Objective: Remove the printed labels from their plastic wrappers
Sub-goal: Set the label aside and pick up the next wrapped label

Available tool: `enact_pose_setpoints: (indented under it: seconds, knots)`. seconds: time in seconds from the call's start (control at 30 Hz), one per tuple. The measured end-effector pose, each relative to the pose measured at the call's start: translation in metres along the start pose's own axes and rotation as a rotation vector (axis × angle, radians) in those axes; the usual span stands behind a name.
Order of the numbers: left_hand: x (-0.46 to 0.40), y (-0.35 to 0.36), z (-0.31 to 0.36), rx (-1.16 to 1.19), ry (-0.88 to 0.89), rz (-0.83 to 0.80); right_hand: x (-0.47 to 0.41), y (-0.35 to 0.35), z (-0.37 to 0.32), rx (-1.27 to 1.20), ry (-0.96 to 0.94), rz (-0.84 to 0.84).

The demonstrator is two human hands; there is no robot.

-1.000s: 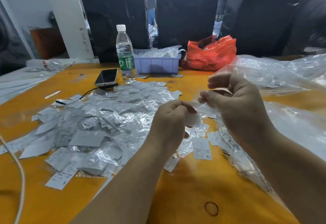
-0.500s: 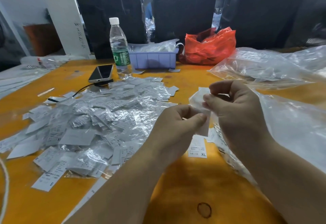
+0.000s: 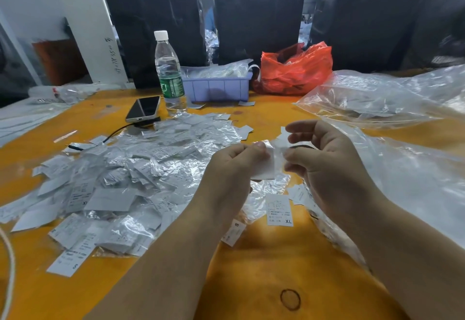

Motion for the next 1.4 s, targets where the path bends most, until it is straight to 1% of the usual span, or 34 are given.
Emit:
enact_pose_setpoints:
  seconds: [0.13,0.33,0.43,0.53,0.6,0.7,0.8,0.87,0.93,1.07,1.17,1.3,1.4]
  knots:
    - [0.0,0.0,0.001,0.016,-0.042,-0.018,0.001,0.0,-0.001,-0.066,-0.022,-0.035]
    - [-0.001,-0.003,0.002,0.116,-0.1,0.044,0.001,-0.002,-0.003,-0.073,-0.043,-0.026]
    - [-0.001,-0.002,0.002,0.112,-0.118,-0.019,0.001,0.0,-0.004,-0.058,-0.052,-0.058]
    - [0.001,-0.001,0.003,0.051,-0.054,-0.079,0.002,0.001,-0.006,-0.059,-0.065,-0.117]
    - [0.002,0.0,0.004,0.008,-0.013,-0.083,0.003,0.002,-0.008,-0.033,-0.072,-0.153]
    - [0.002,-0.002,0.003,0.043,0.026,-0.054,0.004,0.002,-0.007,0.018,-0.041,-0.173]
    - [0.002,-0.003,0.004,0.078,0.068,-0.044,0.003,0.004,-0.003,0.057,0.032,-0.147]
    - [0.003,-0.004,0.004,0.082,0.092,-0.047,0.003,0.006,-0.002,0.044,0.087,-0.171]
    - [0.003,-0.004,0.005,0.082,0.092,-0.045,0.004,0.007,-0.002,0.031,0.09,-0.204]
    - [0.002,-0.005,0.006,0.116,0.058,-0.027,0.003,0.004,-0.003,0.03,0.063,-0.152]
    - [0.002,-0.007,0.008,0.195,0.047,0.008,0.0,0.001,-0.001,-0.012,0.124,-0.093]
    - [0.0,-0.01,0.006,0.194,0.092,0.068,0.0,0.0,-0.002,0.025,0.162,-0.091]
    - [-0.002,-0.013,0.006,0.201,0.16,0.115,0.002,0.0,-0.003,0.111,0.165,-0.113]
Point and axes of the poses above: each hand's wrist, its own x-axis away from the middle knuckle, its own y-axis out of the palm, z = x × y, the point moved 2 cm from there along -x, towards the middle knuckle, and after that the axes turned 14 degrees about -y, right-handed, at the moved point
